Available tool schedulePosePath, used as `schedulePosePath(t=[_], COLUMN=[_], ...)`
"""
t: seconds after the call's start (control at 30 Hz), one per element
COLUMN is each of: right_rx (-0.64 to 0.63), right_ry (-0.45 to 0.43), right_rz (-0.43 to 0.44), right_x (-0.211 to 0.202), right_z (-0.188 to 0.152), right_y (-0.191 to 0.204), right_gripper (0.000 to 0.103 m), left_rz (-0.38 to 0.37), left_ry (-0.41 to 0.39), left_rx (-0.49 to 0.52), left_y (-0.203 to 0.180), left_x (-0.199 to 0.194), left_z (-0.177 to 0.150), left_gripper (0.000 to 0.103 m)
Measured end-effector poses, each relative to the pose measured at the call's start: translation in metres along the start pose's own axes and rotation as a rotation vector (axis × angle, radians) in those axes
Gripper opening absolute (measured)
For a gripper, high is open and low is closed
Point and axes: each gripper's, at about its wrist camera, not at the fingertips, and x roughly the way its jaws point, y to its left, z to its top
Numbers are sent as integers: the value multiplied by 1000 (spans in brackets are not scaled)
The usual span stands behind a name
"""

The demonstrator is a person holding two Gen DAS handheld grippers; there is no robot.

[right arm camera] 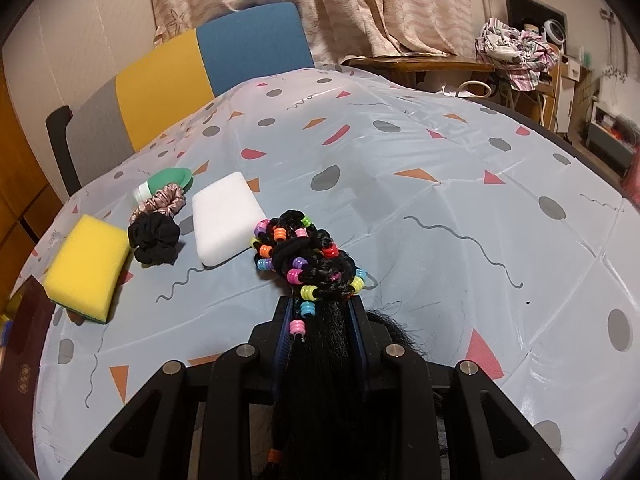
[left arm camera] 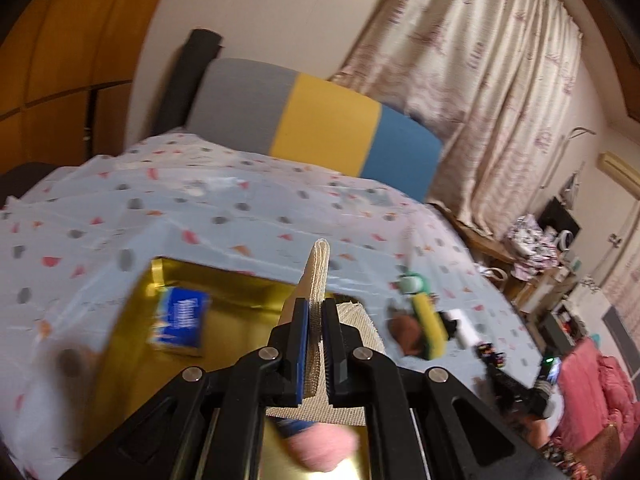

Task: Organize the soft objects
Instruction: 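Lift the beige cloth into the gold tray and open the left tool, then carry the black beaded wig with the right tool toward the gold tray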

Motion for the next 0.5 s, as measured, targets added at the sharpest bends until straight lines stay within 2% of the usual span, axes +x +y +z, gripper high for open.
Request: schedulePosePath(t=[0.27, 0.33, 0.4, 0.5], right_rx=[-14, -21, -27, -39], right_ry=[1, 3, 6, 10], right_rz=[-23, -31, -38, -51], right_x=[0, 0, 0, -3], right_z=[1, 2, 3, 3], right_y=[4, 6, 8, 10], right_gripper=[24, 21, 21, 20], left_rz=[164, 166, 147, 112], left_ry=[24, 47, 55, 51], left_rx=[5, -5, -28, -53], left_y=[52, 59, 64, 64], left_x=[-11, -8, -6, -6], left_z=[-23, -28, -34, -40], left_gripper=[6, 12, 30, 35])
